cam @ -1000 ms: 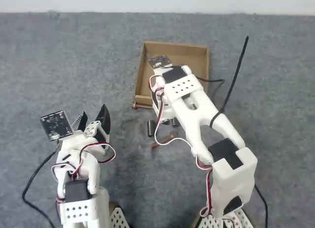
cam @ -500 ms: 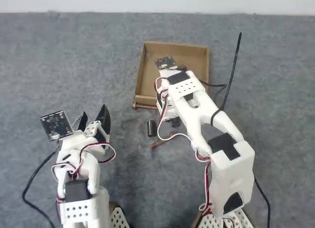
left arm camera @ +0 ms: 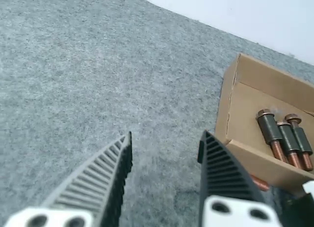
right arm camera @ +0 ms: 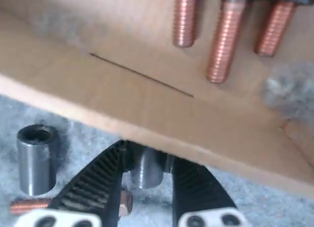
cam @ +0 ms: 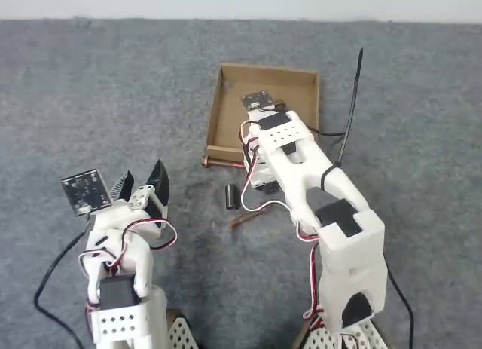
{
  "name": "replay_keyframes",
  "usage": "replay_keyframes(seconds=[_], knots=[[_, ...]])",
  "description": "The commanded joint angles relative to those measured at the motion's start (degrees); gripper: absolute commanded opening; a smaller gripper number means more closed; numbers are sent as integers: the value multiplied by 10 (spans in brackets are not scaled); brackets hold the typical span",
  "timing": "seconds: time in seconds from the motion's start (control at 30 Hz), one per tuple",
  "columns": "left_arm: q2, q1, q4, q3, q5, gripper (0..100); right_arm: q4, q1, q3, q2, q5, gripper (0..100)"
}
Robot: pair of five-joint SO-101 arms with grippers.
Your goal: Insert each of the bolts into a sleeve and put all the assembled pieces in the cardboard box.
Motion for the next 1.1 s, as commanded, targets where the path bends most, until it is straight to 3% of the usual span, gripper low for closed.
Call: replay_keyframes(seconds=[0.0,0.27,0.5,0.7,1.07], knots=[[-7,-4,-15,-5,-3,214,29,4,-21,-56,-8,7],[-6,-4,-15,-5,-3,214,98,44,10,-152,-10,7],[-6,-4,-16,-5,-3,214,45,70,155,-255,-6,7],[-5,0,-11,-5,-35,214,-15,149,286,-374,-4,6],[-4,40,152,-112,-159,214,-102,306,446,-473,44,6]])
